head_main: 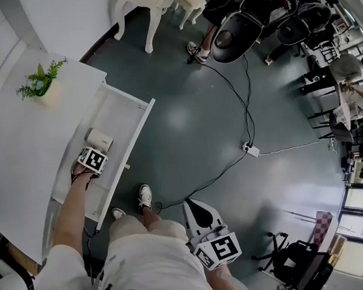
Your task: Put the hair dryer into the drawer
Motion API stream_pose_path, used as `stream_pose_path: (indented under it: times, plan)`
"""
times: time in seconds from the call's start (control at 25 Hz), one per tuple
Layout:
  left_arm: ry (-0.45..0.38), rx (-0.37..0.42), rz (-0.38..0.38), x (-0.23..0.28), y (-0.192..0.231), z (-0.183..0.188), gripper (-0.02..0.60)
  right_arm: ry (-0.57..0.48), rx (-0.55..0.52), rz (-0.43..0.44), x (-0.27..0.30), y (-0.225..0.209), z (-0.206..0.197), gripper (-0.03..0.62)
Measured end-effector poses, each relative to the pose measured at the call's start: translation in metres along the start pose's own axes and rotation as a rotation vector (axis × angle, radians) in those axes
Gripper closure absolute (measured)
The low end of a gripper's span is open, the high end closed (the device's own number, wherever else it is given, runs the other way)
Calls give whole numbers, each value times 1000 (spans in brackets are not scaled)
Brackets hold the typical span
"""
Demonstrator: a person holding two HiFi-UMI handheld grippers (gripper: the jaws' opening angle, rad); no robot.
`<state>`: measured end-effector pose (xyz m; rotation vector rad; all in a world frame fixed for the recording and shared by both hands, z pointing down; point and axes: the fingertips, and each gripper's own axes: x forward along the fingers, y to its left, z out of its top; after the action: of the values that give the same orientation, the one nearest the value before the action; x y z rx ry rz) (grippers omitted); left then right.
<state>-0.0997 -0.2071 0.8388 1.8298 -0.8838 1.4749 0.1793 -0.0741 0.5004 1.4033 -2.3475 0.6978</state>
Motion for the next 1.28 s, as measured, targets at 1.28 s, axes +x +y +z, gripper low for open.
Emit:
stream_pose_path:
  times: [1.28]
  plan:
    - [-253,-236,71,-72,-14,-20,270,-88,-19,73,-25,16,8,586]
